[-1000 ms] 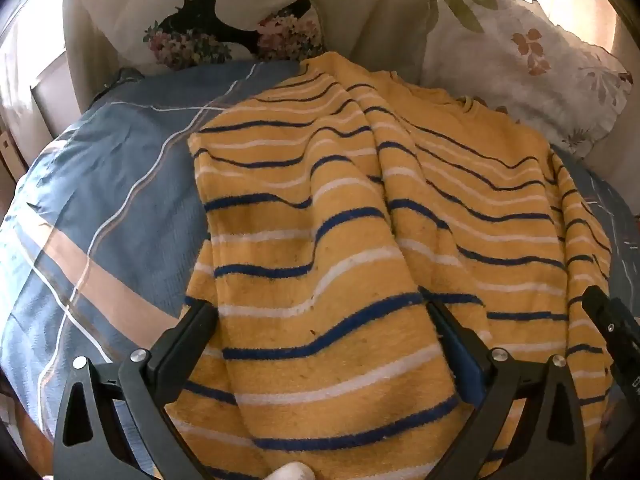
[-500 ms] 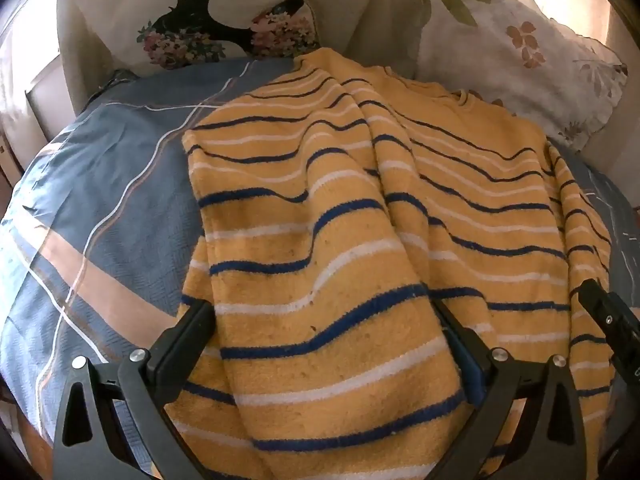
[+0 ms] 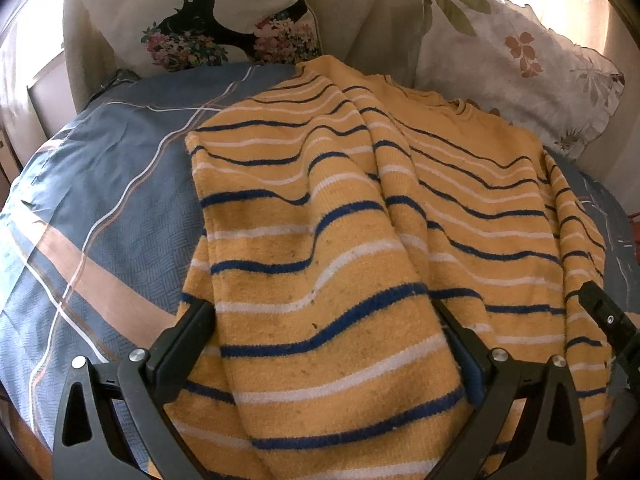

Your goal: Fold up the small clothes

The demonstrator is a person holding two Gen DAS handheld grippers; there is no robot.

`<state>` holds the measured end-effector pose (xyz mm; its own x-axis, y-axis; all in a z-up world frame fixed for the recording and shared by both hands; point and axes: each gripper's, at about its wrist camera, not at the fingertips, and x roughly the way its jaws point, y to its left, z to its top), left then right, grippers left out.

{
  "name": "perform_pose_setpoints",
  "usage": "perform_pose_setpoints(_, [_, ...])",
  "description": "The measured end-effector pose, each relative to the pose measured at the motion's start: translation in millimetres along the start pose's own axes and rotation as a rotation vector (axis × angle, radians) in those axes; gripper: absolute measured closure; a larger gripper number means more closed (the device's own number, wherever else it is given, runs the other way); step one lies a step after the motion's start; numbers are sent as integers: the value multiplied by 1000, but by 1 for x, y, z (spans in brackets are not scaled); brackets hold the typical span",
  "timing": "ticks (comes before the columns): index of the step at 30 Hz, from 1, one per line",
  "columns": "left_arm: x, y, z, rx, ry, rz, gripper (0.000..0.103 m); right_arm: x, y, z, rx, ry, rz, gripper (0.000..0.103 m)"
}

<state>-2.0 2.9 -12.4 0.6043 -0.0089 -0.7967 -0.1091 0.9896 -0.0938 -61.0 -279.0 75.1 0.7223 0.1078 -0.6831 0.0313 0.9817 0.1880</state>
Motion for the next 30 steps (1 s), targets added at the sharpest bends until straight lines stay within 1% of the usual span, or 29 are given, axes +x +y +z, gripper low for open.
perform_pose_setpoints(4, [-4, 3, 1, -9, -5, -15, 0, 2, 1, 1, -9, 17, 3, 4])
perform_pose_setpoints(7, [-17, 6, -1, -8, -8, -32, 5, -8, -4, 3, -10, -3, 29, 4])
perform_pose_setpoints(10, [-42, 9, 0, 5, -55, -50, 5, -20, -12, 8, -18, -24, 15, 4])
perform_pose_setpoints(13, [-58, 11, 3, 25, -96, -33, 5, -26, -28, 17, 5, -26, -11, 4])
perform_pose_setpoints(16, [-61, 15, 4, 19, -94, -35, 5, -26, -46, 22, 38, -14, -37, 4])
perform_pose_setpoints(19, [-57, 20, 1, -6, -77, -43, 5, -21, -56, 21, 56, 23, -26, 4])
perform_pose_setpoints(21, [-53, 20, -1, -10, -61, -49, 5, -19, -55, 18, 49, 35, -18, 11])
perform_pose_setpoints(23, [-54, 19, -5, -5, -60, -52, 5, -18, -46, 18, 21, 34, -2, 14])
perform_pose_setpoints(26, [-54, 13, -6, 14, -62, -56, 5, -17, -31, 18, -27, 27, 19, 16])
perform_pose_setpoints(30, [-57, 10, -8, 10, -61, -83, 5, -8, -16, 15, -68, 53, 53, 17])
